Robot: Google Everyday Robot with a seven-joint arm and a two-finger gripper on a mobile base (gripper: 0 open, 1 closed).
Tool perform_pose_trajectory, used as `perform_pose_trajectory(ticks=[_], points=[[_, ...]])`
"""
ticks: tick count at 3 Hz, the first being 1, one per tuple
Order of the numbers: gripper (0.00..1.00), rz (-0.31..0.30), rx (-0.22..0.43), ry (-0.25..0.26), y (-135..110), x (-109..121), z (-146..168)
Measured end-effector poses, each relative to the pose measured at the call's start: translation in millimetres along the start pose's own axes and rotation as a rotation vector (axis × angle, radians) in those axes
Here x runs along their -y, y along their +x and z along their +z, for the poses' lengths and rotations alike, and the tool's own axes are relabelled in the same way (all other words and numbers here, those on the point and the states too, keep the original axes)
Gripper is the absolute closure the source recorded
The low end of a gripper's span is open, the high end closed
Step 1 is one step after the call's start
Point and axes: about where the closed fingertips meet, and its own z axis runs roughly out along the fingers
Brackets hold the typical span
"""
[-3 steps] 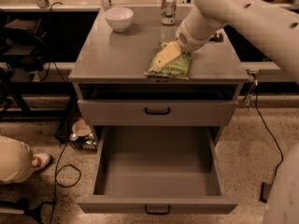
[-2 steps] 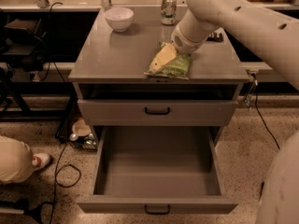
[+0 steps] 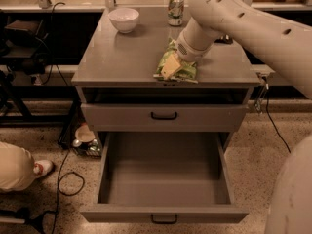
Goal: Place green jalapeno chip bag into middle drawer
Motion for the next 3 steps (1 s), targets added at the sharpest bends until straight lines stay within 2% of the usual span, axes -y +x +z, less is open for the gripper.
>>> perform_pose_trajectory(ticks=[1, 2, 3], points=[[0.64, 0.020, 0.035, 0.009, 4, 7, -16], [0.87, 0.022, 0.127, 0.036, 6, 14, -56], [1.00, 0.018, 0.219, 0.112, 24, 22, -124]])
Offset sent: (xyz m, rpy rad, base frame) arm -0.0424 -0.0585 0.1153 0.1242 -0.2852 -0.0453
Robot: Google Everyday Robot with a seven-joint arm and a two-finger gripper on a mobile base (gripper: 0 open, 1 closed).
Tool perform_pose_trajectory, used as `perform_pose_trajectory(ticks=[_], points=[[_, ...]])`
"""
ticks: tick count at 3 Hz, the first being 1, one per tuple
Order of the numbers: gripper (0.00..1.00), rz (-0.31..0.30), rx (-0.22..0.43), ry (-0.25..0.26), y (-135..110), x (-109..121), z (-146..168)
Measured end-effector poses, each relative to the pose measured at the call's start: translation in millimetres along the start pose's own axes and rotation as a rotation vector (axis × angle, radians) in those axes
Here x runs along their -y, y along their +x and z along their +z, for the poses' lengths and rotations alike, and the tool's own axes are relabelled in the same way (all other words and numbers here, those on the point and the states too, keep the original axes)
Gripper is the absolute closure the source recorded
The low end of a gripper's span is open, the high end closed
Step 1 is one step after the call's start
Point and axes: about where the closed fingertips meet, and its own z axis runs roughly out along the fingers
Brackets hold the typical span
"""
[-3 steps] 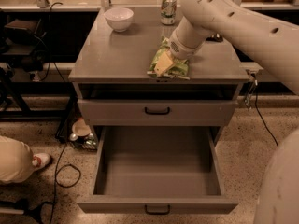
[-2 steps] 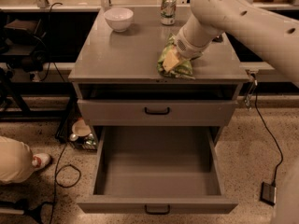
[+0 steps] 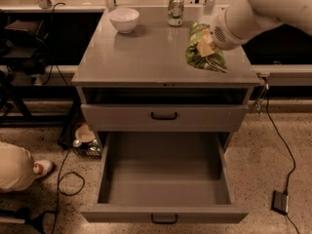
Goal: Place green jalapeno chip bag into middle drawer
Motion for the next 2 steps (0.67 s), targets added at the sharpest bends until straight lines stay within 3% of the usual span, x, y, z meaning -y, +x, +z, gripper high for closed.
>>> perform_pose_trajectory(ticks=[1, 2], points=[[1.00, 0.036, -0.062, -0.011, 34, 2, -29], [1.00, 0.067, -0.256, -0.113, 98, -19, -51]])
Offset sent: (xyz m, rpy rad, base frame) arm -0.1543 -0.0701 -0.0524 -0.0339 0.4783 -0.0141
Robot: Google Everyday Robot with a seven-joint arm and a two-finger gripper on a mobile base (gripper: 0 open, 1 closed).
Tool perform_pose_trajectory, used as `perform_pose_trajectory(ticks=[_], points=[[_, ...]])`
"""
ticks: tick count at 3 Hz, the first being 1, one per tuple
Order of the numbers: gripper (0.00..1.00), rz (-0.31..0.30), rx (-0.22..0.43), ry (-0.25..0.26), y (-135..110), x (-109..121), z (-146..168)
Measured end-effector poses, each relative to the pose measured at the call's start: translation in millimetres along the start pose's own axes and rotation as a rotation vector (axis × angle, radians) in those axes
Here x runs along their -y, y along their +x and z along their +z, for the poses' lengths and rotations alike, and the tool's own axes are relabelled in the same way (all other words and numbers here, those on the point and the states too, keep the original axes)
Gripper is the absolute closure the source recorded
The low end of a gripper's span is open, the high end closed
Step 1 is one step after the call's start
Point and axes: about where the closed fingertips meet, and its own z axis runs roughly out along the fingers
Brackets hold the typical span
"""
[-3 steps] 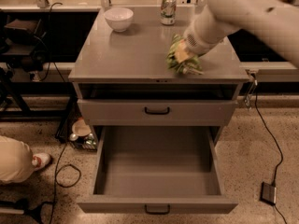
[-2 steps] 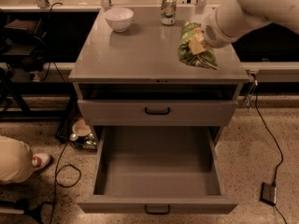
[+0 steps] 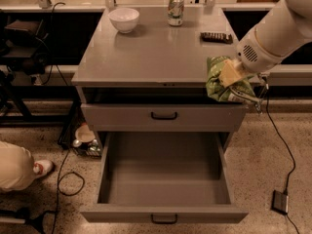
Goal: Place green jalapeno chip bag into middle drawer
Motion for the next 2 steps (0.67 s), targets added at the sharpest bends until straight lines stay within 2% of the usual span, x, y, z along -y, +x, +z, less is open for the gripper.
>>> perform_pose_trajectory(ticks=[1, 2], points=[[1.00, 0.000, 0.000, 0.000, 0, 0, 0], [1.00, -0.005, -0.053, -0.015, 24, -7, 13]])
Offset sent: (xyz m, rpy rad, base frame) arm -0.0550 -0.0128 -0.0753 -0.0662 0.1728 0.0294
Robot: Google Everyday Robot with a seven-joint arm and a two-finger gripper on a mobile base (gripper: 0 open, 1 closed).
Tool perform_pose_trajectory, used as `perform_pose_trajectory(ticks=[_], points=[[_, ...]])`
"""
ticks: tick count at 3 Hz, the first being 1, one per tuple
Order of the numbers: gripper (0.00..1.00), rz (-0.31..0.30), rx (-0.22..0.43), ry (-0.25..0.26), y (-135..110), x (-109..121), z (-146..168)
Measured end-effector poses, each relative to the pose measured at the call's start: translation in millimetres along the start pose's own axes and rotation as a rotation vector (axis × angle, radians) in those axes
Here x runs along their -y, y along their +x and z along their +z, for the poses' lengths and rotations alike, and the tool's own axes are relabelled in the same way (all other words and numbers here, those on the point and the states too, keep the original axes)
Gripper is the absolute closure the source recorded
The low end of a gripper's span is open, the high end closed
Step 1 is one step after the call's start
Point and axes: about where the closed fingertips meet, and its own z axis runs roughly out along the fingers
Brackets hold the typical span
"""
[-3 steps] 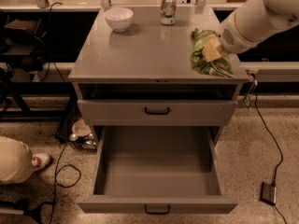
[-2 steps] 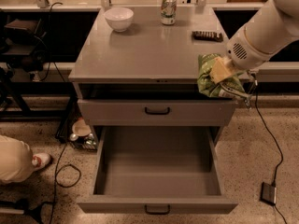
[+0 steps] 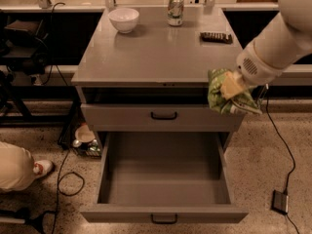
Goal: Place green jalapeno chip bag into middle drawer
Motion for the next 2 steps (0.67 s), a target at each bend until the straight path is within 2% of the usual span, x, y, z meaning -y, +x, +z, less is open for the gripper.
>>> perform_pose_trajectory(ticks=[2], points=[[1.00, 0.008, -0.187, -0.136, 80, -47, 84]])
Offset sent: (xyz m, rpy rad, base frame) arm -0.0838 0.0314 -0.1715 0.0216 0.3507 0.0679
